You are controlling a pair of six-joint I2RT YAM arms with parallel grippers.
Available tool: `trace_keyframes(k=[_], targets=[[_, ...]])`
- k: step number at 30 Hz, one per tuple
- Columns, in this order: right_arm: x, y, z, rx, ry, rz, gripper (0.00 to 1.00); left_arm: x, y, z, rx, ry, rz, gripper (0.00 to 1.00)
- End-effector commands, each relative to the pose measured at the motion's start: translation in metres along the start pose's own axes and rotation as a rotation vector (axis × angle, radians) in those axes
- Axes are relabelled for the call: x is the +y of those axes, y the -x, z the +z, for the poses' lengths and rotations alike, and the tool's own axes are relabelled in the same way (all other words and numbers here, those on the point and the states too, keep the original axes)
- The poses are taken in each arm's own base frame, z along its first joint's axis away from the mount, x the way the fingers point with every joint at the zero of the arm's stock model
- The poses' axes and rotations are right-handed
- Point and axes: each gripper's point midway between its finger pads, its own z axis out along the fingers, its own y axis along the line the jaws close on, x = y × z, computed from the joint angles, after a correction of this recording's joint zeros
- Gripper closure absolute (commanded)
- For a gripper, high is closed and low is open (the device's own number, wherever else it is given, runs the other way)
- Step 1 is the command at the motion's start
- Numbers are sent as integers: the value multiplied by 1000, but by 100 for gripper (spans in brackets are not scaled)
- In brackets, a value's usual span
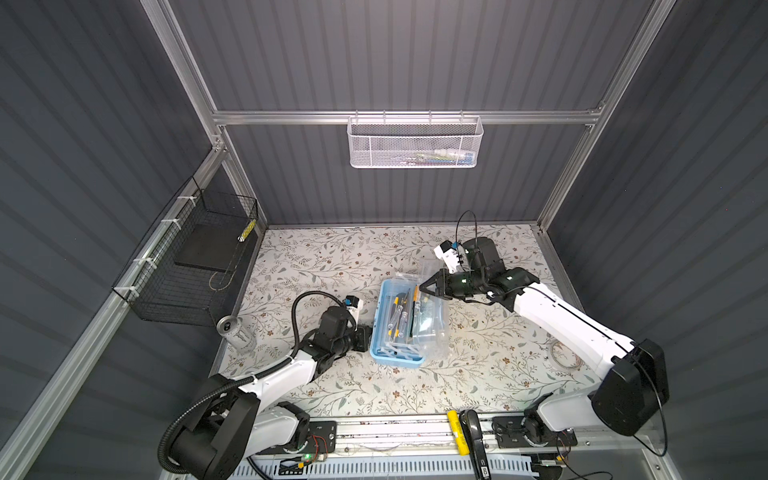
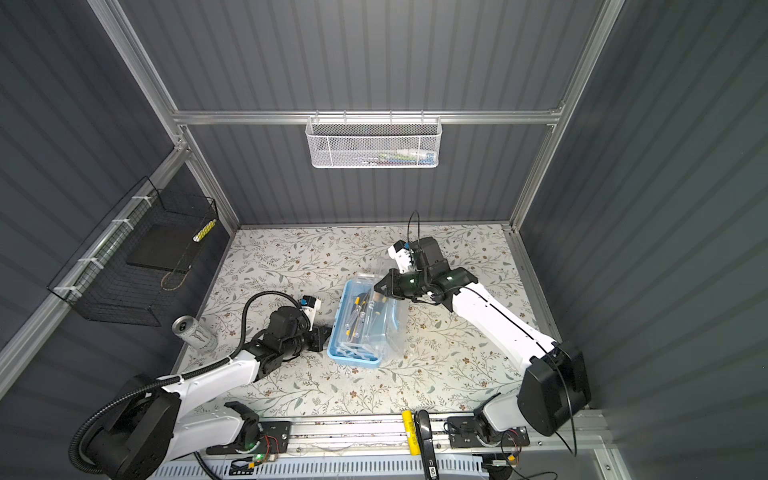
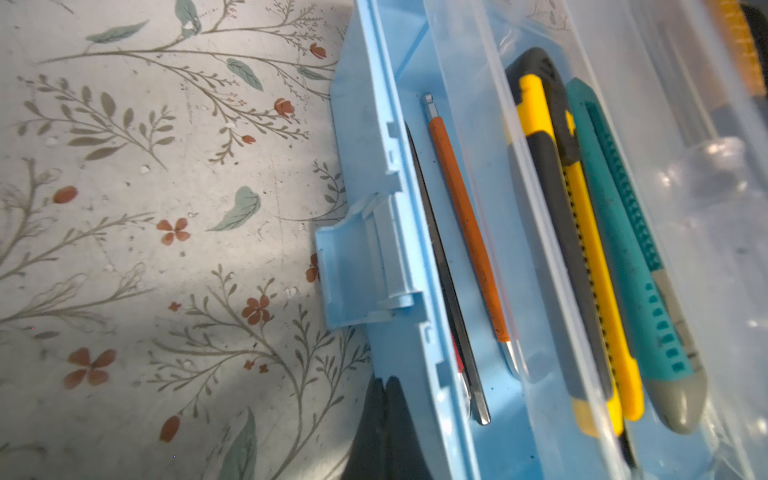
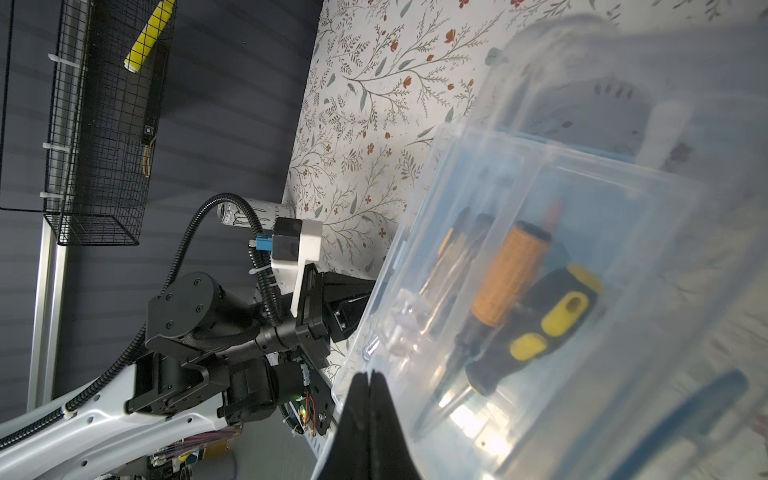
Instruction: Pack the tool kit
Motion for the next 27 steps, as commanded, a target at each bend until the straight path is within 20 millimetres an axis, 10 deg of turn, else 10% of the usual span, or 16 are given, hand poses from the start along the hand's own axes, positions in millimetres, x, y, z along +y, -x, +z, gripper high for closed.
trace_keyframes(k=[1, 15, 22, 27], targets=[[-21, -12, 16, 61, -96, 46, 96, 11, -6, -3, 14, 66, 1, 100], [17, 18, 56, 56, 3, -36, 97, 24, 12, -29, -34, 195, -69, 100], [25, 28, 38, -2, -25, -117, 90, -6, 50, -61, -119, 121, -86, 99], [7, 9, 8, -67, -106, -157, 82, -41, 72, -82, -166, -17, -17, 29]])
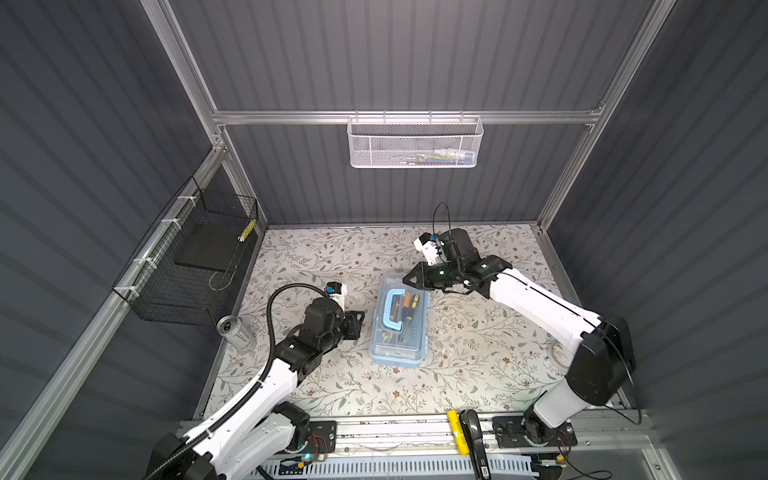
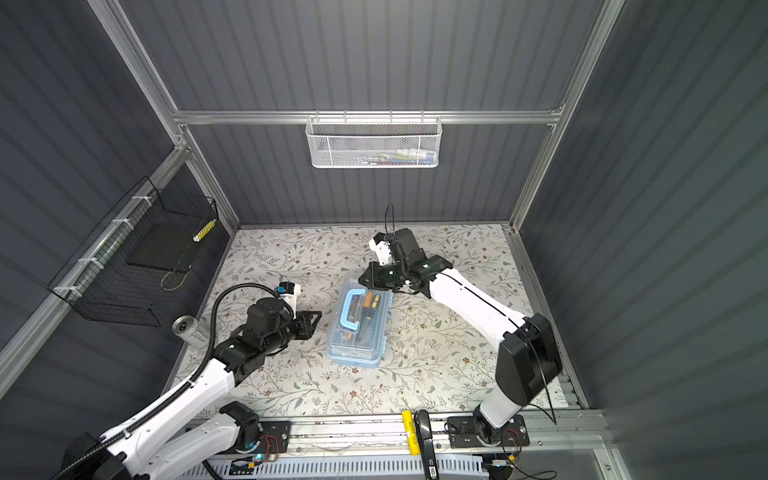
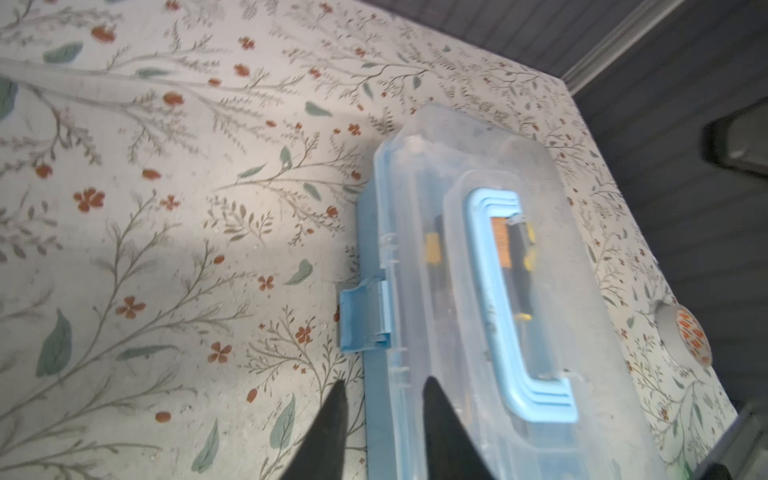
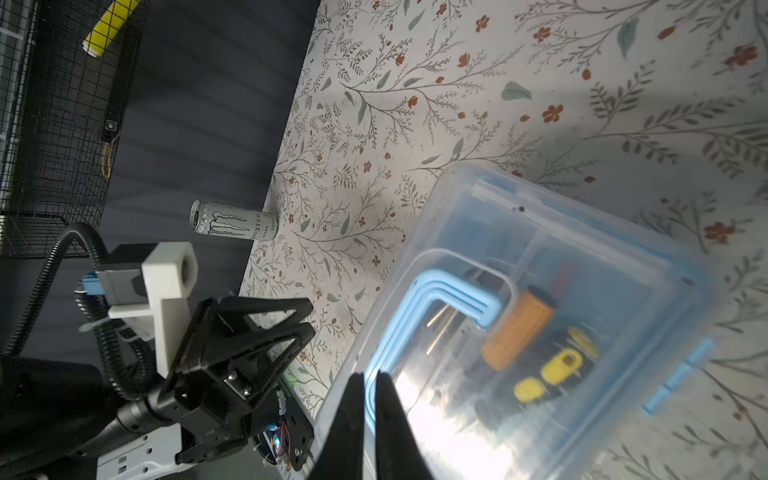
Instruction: Pack the tool kit
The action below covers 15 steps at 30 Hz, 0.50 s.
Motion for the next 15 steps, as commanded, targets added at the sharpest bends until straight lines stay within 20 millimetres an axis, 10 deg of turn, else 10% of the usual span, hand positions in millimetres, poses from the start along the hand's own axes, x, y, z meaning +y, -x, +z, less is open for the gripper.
trace_keyframes(k=[1, 15], targets=[[-12, -14, -24, -58, -66, -52, 78, -22, 5, -11, 23, -90, 35, 17], [-56, -92, -62, -175, -88, -6, 49, -33, -30, 15, 238, -121, 115, 20]])
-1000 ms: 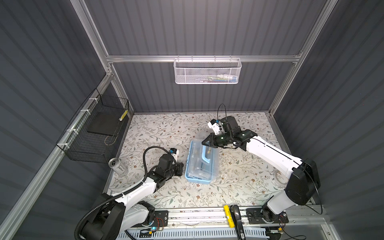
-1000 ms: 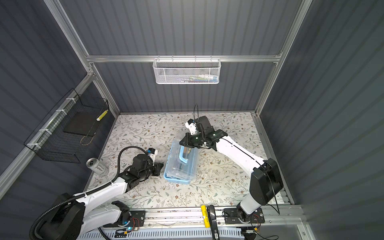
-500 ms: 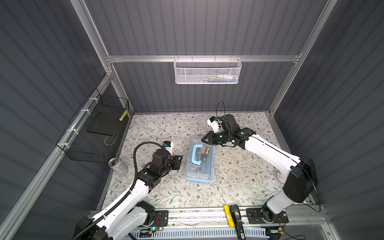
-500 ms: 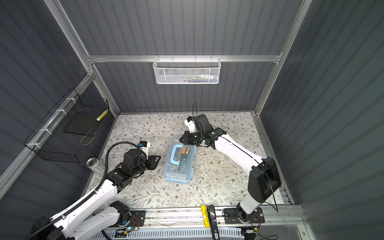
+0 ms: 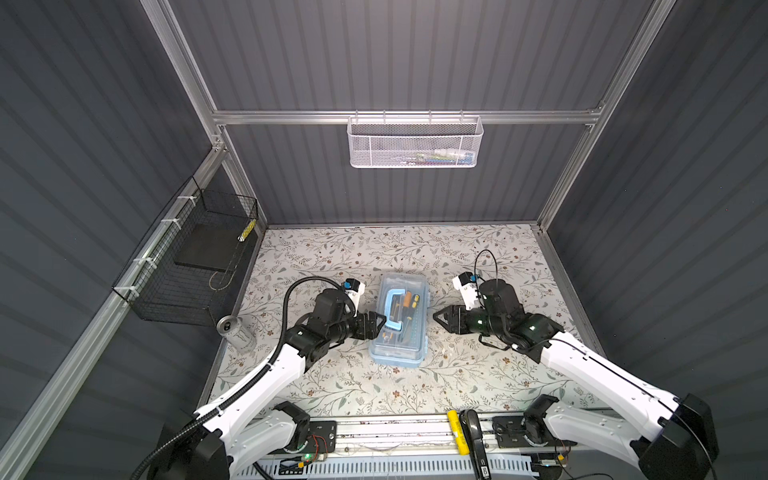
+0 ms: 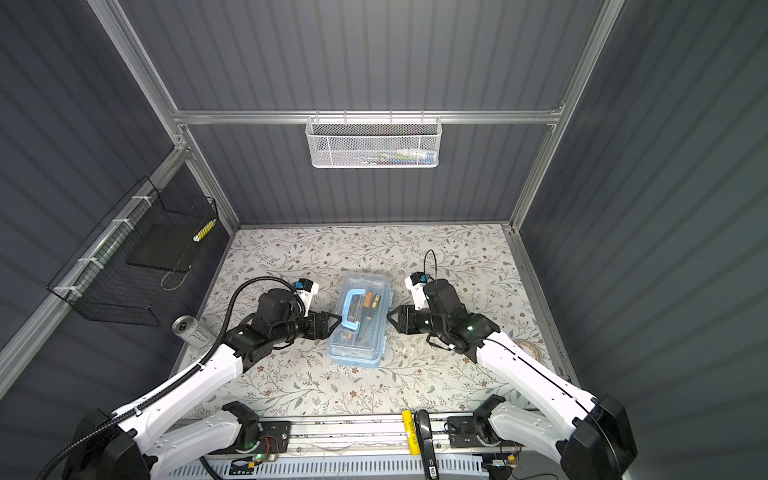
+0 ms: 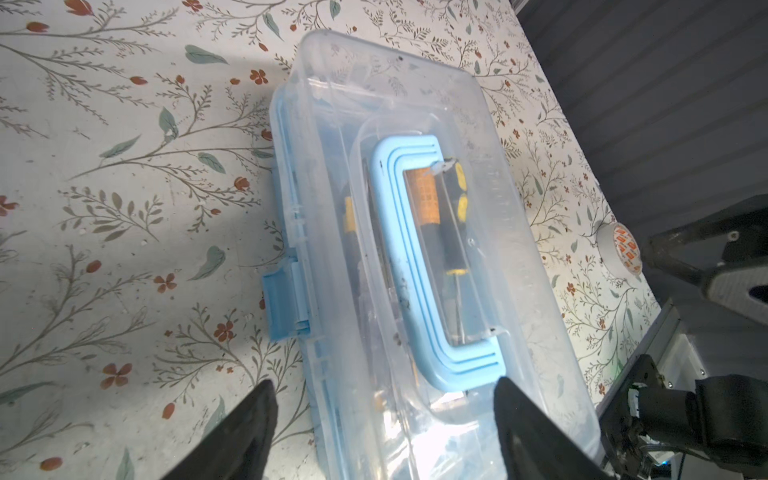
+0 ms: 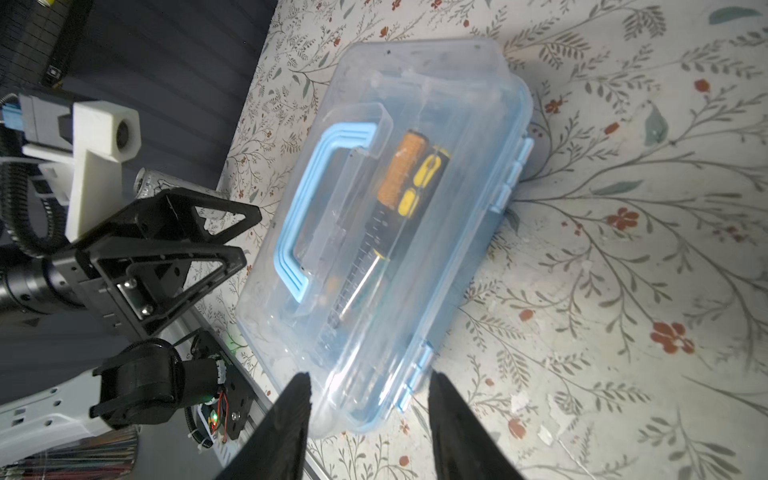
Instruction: Pack the tool kit
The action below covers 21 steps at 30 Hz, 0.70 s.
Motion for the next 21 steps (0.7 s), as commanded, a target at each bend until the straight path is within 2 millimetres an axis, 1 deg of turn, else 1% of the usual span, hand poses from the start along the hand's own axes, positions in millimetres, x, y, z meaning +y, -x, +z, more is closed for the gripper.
trace_keyframes(k=[1, 7, 10, 14, 17, 19, 21], targets=[[0, 8, -1, -64, 5, -15, 48, -1, -7, -2, 46, 25, 38, 21], [0, 18, 17, -67, 7, -49, 45, 3, -31, 1, 86, 50, 22, 28], [-2, 17, 33, -34, 12, -57, 44, 1, -39, 2, 108, 61, 15, 30], [-4, 17, 52, 10, 23, -72, 44, -6, -44, -1, 105, 46, -4, 33], [4, 18, 61, 46, 76, -84, 45, -12, -47, -1, 113, 35, -26, 36], [5, 21, 66, 66, 84, -95, 45, -20, -51, 1, 125, 22, -31, 40], [5, 26, 69, 84, 84, -106, 45, -30, -52, 3, 121, 20, -14, 41]])
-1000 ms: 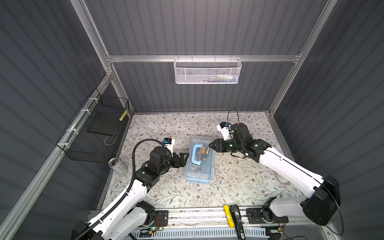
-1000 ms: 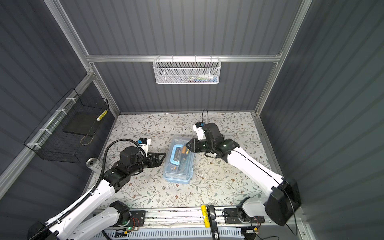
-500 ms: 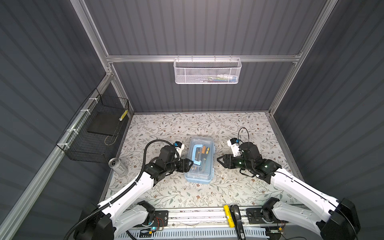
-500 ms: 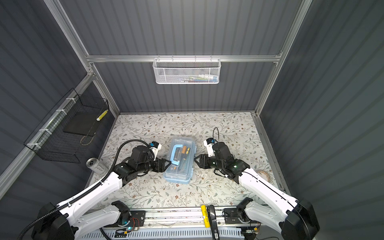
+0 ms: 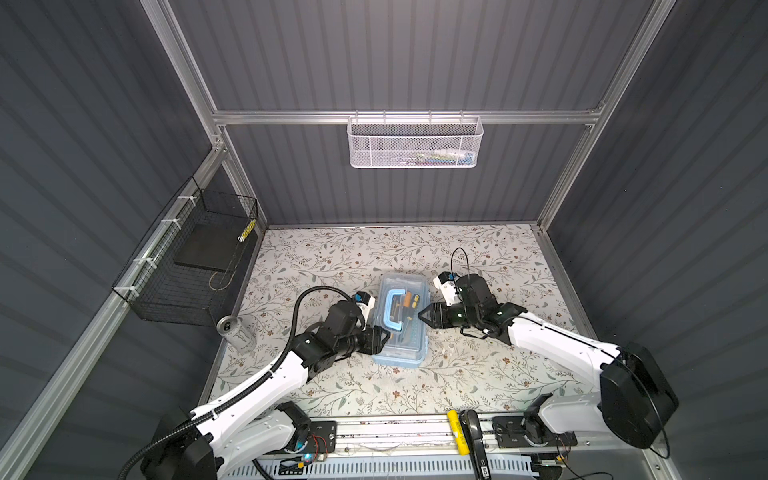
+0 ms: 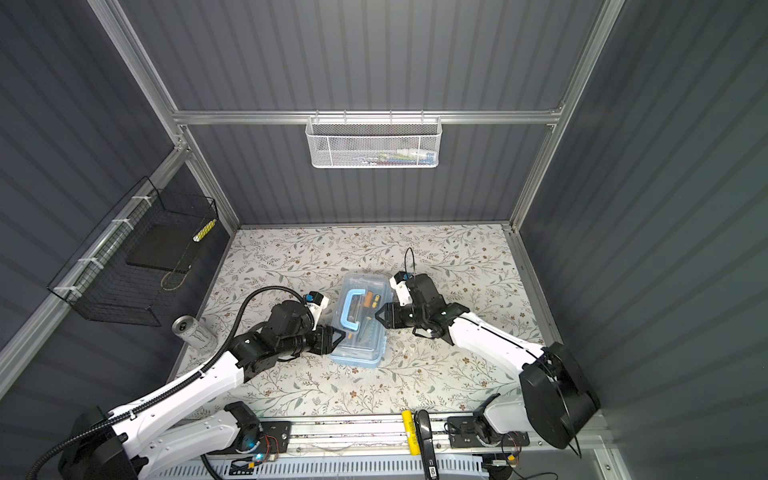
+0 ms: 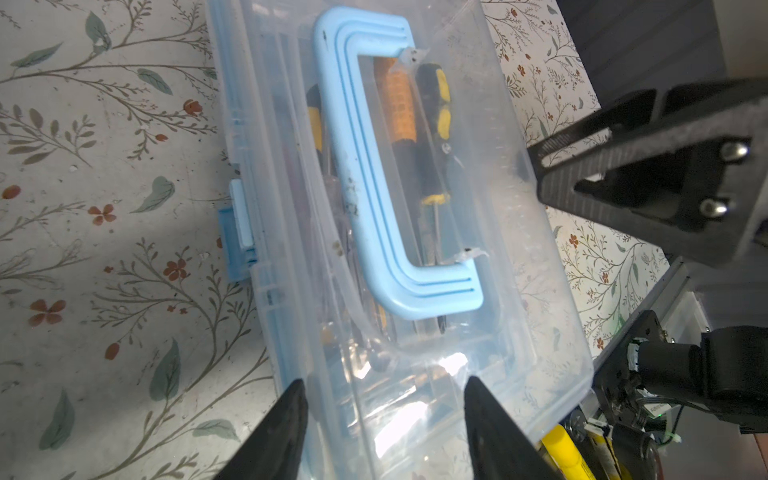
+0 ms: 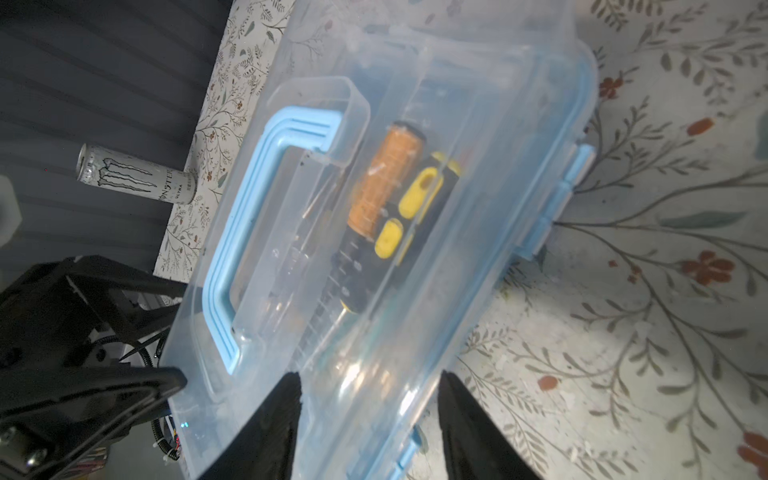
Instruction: Pack the tool kit
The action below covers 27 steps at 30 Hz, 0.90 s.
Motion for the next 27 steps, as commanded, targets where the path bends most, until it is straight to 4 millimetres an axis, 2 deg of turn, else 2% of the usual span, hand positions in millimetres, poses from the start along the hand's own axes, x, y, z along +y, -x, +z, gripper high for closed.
trace_keyframes(k=[1, 10, 13, 16, 19, 21, 24, 27], targets=[[15, 20, -3, -12, 58, -61, 44, -12, -12, 4, 33, 7, -4, 41], [14, 31, -5, 54, 102, -62, 44, -83, -16, 32, 72, -42, 183, 41], [8, 32, -12, 65, 89, -36, 44, -84, -13, 38, 71, -9, 204, 37], [6, 31, -19, 60, 78, -41, 44, -66, -3, 27, 29, 95, 216, 26], [6, 32, -25, 55, 82, -48, 44, -42, 9, -1, -45, 219, 230, 17], [6, 33, -27, 49, 83, -51, 44, -18, 16, -24, -107, 324, 246, 1], [6, 37, -31, 40, 85, -54, 44, 16, 19, -52, -174, 470, 254, 1], [8, 41, -34, 26, 85, -72, 44, 36, 11, -58, -211, 526, 247, 1]])
